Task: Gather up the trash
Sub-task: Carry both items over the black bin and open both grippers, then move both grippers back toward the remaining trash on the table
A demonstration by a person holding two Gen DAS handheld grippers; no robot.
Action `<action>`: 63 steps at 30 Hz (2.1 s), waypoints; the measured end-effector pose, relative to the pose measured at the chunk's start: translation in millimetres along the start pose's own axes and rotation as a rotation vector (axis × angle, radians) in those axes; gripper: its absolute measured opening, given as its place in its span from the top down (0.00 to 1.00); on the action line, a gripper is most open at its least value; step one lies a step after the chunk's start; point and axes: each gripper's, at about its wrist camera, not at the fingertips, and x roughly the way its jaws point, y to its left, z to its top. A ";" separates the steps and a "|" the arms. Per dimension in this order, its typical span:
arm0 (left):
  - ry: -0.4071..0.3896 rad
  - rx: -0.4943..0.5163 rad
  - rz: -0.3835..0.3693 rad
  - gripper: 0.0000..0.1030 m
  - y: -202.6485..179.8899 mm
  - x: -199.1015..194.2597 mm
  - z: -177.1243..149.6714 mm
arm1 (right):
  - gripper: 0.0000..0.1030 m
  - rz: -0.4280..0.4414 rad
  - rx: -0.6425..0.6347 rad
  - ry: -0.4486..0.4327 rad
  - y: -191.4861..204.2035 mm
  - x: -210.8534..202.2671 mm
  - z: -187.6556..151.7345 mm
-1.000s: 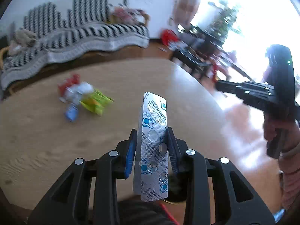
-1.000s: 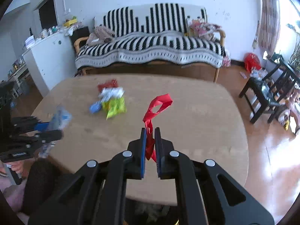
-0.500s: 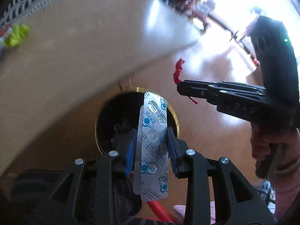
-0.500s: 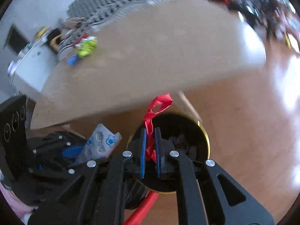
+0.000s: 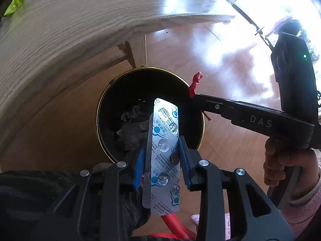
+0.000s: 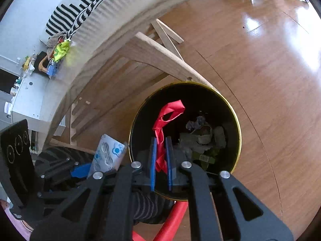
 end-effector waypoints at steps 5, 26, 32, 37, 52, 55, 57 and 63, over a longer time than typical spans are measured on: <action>-0.013 -0.003 -0.014 0.70 -2.1 -9.4 -5.1 | 0.91 -0.006 -0.001 -0.007 0.6 -4.1 1.4; -0.185 -0.109 -0.123 0.06 10.6 -55.8 -5.6 | 0.06 -0.087 -0.012 -0.170 14.9 -75.8 15.7; -0.305 -0.174 -0.042 0.06 40.8 -113.2 -9.6 | 0.06 -0.167 -0.224 -0.282 69.3 -89.6 24.8; -0.398 -0.314 0.133 0.06 107.9 -157.1 -11.7 | 0.06 -0.240 -0.349 -0.269 108.9 -58.4 43.2; -0.354 -0.530 0.338 0.06 258.0 -179.7 3.3 | 0.06 -0.185 -0.584 -0.152 228.8 60.1 98.4; -0.349 -0.527 0.341 0.06 274.1 -183.2 22.6 | 0.06 -0.143 -0.586 -0.153 254.4 68.9 119.5; -0.349 -0.494 0.369 0.06 283.8 -186.5 38.9 | 0.06 -0.134 -0.602 -0.173 272.5 72.7 134.6; -0.293 -0.444 0.342 0.06 313.4 -180.3 88.9 | 0.06 -0.129 -0.671 -0.159 327.8 107.3 184.4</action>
